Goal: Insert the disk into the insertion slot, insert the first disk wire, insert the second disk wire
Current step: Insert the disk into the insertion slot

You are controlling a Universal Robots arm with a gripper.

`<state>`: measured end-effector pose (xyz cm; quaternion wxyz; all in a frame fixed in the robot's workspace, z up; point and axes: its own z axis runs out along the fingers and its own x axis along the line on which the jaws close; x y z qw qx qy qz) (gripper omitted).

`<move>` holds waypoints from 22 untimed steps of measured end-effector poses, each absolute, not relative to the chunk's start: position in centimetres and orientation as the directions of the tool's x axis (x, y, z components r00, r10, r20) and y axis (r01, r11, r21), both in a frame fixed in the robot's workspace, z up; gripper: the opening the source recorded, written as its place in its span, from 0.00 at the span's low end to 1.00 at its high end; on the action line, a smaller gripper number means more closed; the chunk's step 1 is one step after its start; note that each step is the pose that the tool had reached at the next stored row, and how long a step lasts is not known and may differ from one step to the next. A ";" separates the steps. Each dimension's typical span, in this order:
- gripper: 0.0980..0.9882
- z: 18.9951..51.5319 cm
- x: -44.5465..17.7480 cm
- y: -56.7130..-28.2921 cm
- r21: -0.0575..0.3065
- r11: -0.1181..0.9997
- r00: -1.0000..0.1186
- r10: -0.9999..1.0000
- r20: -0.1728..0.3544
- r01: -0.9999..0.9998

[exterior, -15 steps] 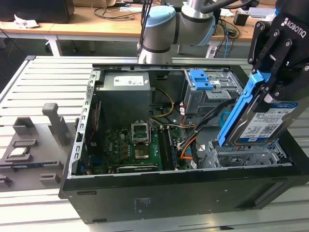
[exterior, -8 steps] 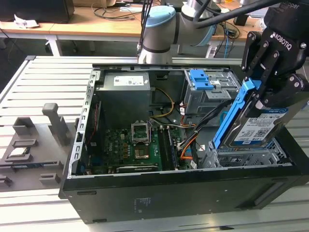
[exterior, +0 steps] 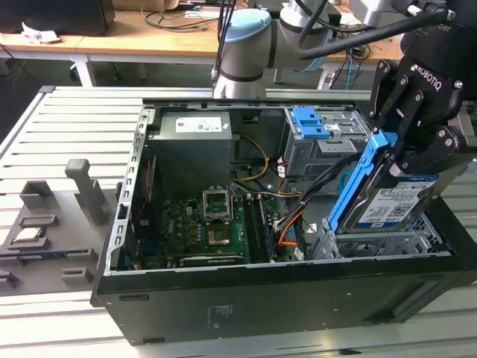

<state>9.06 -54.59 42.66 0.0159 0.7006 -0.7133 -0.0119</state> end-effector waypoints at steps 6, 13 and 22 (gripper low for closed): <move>0.31 41.5 9.1 -54.6 0.039 0.018 -0.018 -1.000 0.006 -0.999; 0.31 39.8 9.1 -54.6 0.039 0.018 -0.018 -1.000 0.006 -0.999; 0.39 39.1 9.1 -54.6 0.039 0.018 -0.018 -1.000 0.008 -0.999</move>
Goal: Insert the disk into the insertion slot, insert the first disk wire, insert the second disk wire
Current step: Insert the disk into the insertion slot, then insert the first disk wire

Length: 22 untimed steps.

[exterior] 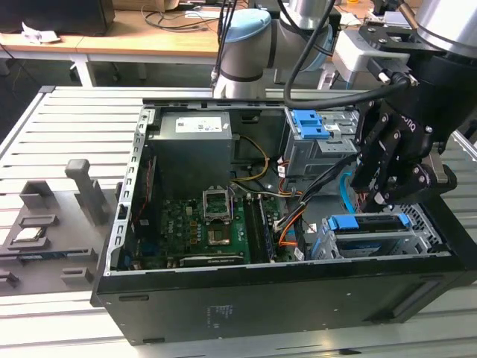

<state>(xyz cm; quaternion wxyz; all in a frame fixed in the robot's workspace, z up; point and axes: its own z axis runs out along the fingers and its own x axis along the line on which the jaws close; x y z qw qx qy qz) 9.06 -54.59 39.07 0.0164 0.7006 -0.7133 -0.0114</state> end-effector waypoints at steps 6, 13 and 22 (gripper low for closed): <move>0.09 39.1 9.1 -54.6 0.039 0.018 -0.018 -1.000 0.009 -0.999; 0.01 39.1 9.1 -54.6 0.039 0.018 -0.018 -1.000 0.010 -0.999; 0.01 39.1 10.1 -54.6 0.040 0.018 -0.018 -1.000 0.011 -0.999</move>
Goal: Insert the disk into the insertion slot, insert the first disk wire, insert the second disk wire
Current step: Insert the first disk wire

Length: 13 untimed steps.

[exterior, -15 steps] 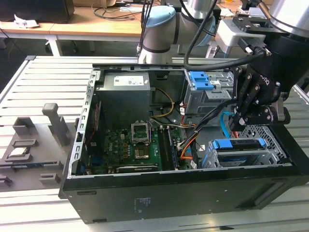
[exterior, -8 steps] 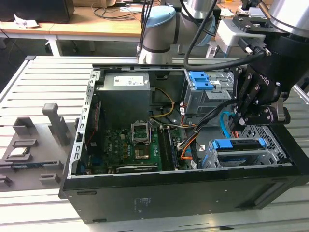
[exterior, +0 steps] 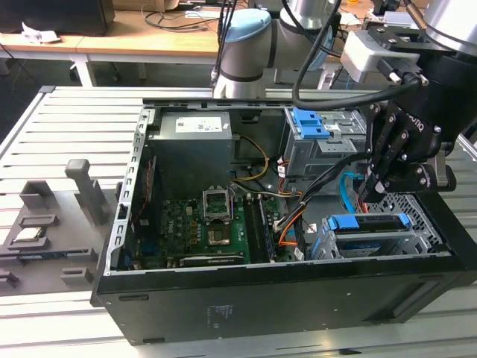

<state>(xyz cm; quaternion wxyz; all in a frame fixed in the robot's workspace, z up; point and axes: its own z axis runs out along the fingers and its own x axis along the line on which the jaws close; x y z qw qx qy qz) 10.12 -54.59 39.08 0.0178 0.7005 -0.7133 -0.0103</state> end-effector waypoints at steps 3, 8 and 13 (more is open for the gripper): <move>0.01 39.1 11.6 -54.5 0.041 0.018 -0.018 -1.000 0.011 -0.999; 0.01 39.1 15.2 -53.5 0.043 0.018 -0.018 -1.000 0.012 -0.999; 0.01 38.1 15.4 -49.2 0.043 0.019 -0.018 -0.999 0.027 -0.999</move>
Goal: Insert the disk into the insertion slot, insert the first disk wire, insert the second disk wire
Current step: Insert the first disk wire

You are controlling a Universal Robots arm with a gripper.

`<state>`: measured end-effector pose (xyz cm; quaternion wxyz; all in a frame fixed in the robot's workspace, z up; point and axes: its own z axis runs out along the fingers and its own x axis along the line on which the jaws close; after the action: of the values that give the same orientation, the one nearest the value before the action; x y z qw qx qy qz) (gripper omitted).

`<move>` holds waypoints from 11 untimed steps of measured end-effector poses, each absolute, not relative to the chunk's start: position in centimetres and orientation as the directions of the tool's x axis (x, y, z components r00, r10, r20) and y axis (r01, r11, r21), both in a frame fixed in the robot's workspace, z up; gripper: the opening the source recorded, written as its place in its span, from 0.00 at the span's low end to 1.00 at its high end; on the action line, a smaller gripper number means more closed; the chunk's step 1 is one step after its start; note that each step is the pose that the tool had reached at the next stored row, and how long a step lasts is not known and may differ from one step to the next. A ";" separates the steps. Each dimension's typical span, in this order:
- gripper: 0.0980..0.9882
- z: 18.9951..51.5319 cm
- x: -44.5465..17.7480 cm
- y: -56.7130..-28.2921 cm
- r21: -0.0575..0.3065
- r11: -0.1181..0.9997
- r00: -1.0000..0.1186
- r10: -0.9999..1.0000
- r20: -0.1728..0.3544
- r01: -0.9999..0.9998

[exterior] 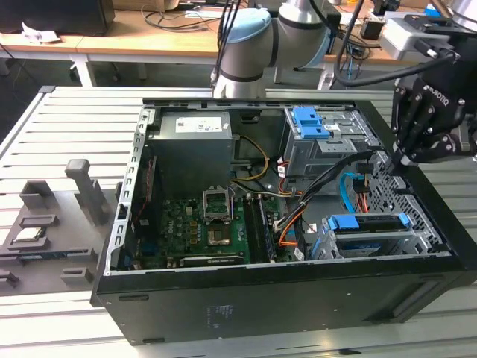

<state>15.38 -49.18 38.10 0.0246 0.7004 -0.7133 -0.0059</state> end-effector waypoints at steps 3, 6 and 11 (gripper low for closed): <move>0.01 37.2 15.4 -46.3 0.043 0.019 -0.018 -0.999 0.030 -0.999; 0.01 36.3 15.4 -44.9 0.043 0.019 -0.018 -0.999 0.030 -0.999; 0.01 35.9 15.4 -44.7 0.043 0.019 -0.018 -0.999 0.030 -0.999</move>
<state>15.38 -44.66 35.95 0.0257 0.7003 -0.7133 -0.0048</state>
